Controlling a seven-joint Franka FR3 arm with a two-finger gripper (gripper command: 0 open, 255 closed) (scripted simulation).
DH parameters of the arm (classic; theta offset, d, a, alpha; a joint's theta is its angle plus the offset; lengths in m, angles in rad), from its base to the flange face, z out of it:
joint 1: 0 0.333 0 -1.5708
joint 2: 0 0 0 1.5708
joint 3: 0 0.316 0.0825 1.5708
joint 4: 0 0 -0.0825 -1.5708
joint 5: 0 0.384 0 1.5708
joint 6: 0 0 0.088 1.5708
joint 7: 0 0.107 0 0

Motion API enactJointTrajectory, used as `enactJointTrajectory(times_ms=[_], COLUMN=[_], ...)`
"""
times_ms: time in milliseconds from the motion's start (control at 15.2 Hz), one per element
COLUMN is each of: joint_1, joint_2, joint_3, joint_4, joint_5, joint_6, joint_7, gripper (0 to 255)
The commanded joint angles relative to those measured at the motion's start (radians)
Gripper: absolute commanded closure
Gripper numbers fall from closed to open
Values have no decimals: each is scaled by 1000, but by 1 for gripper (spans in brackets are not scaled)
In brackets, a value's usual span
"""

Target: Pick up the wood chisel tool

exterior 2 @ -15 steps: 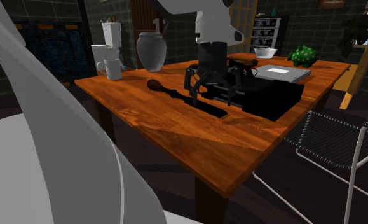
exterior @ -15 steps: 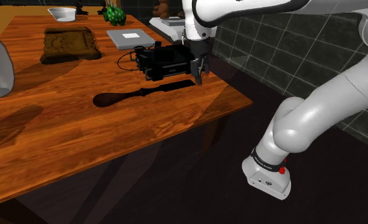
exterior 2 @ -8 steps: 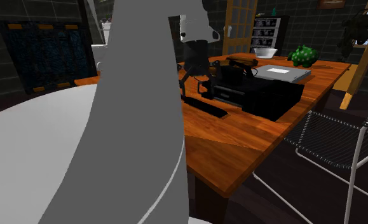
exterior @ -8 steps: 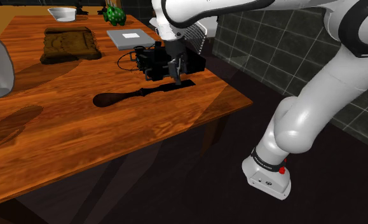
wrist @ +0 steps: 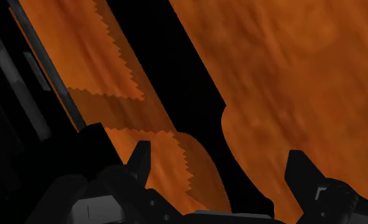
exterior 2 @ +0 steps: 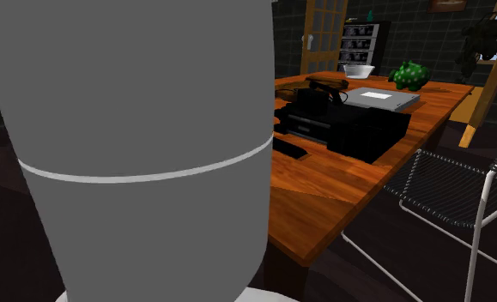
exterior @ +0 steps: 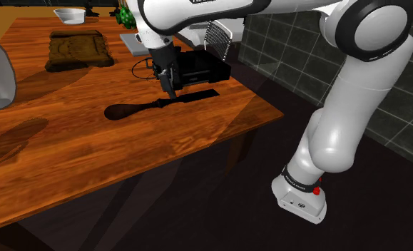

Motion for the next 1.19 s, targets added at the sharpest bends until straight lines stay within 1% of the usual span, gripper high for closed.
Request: enactJointTrajectory(times_ms=[0,132,594,792,858,1122], joint_1=[25,49,46,46,46,46], joint_2=[62,124,125,126,126,126], joint_3=[22,40,38,38,38,38], joint_4=[75,153,61,54,55,54], joint_5=[-19,-41,-42,-42,-42,-42], joint_6=[-14,-32,60,67,67,67], joint_7=[-14,-29,-16,-15,-16,-15], gripper=[0,0,0,0,255,255])
